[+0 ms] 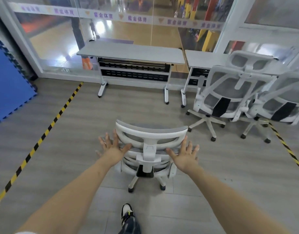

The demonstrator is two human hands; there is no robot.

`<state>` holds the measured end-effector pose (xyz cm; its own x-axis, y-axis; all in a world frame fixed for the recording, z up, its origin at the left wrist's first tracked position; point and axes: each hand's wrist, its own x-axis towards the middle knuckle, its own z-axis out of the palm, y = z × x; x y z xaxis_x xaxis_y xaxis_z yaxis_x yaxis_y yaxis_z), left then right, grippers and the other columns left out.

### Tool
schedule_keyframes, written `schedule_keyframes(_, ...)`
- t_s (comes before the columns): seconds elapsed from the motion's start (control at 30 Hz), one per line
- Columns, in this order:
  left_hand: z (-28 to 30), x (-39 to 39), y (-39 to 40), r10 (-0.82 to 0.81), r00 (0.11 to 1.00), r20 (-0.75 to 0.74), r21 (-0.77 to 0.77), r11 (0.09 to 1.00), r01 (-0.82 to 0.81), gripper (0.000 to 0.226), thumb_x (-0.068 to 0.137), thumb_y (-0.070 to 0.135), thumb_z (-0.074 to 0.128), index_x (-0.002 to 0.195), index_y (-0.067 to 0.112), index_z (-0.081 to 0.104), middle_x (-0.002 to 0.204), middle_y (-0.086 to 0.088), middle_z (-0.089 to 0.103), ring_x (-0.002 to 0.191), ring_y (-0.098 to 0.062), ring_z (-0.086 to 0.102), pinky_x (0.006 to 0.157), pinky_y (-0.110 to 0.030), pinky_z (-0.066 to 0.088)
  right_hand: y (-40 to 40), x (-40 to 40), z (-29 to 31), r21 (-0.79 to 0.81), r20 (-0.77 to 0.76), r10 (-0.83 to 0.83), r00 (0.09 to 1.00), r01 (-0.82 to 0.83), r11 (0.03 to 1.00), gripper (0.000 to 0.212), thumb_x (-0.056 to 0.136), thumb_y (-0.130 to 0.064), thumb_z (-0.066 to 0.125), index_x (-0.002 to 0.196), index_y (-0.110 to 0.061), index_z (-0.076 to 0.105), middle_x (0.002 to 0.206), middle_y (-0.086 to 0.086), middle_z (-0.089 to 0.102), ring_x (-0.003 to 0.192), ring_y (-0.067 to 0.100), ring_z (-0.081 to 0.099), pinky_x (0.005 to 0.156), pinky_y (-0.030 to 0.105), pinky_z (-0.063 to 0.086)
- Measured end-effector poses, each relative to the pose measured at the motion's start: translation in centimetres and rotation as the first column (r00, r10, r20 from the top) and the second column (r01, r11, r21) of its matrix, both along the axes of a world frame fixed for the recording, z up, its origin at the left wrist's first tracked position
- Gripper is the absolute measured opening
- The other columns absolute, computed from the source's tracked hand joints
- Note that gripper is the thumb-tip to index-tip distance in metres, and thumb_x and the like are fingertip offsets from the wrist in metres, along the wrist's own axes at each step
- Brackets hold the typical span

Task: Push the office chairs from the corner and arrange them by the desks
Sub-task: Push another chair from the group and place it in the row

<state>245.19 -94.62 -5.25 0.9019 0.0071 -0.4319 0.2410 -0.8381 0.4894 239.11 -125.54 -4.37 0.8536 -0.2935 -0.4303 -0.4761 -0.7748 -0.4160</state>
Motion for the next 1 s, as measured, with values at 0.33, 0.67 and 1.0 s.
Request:
schedule_keyframes(0.33, 1.2, 21.3, -2.4, -0.079, 0.996, -0.043, 0.007, 0.997, 0.079, 0.107, 0.085, 0.089, 0.04, 0.157, 0.044, -0.024, 0.168, 0.003, -0.031, 0.148, -0.031, -0.04, 0.115, -0.079, 0.0, -1.9, 19.2, 0.1, -0.025, -0.013, -0.1, 0.995, 0.1, 0.995, 0.119, 0.075, -0.101, 0.026, 0.157, -0.036, -0.03, 0.173, 0.005, -0.015, 0.155, 0.036, -0.026, 0.124, 0.065, 0.002)
schedule_keyframes(0.67, 1.2, 39.5, -7.1, -0.089, 0.996, -0.005, -0.017, 0.996, 0.089, 0.107, 0.085, 0.089, 0.042, 0.156, 0.047, -0.025, 0.166, 0.003, -0.035, 0.147, -0.029, -0.042, 0.114, -0.079, -0.007, -6.4, 37.2, -0.2, -0.029, 0.042, -0.117, 0.992, 0.118, 0.993, 0.118, 0.077, -0.098, 0.032, 0.158, -0.036, -0.028, 0.173, 0.005, -0.014, 0.155, 0.037, -0.025, 0.124, 0.064, 0.002)
schedule_keyframes(1.0, 1.2, 58.0, -15.6, -0.021, 0.999, -0.043, 0.022, 1.0, 0.022, 0.108, 0.083, 0.092, 0.035, 0.154, 0.044, -0.031, 0.166, 0.001, -0.036, 0.146, -0.029, -0.044, 0.115, -0.078, -0.005, -15.2, 57.8, 0.1, -0.028, 0.017, -0.033, 0.999, 0.033, 0.999, 0.118, 0.078, -0.097, 0.032, 0.158, -0.035, -0.028, 0.172, 0.006, -0.016, 0.154, 0.034, -0.028, 0.122, 0.062, -0.006)
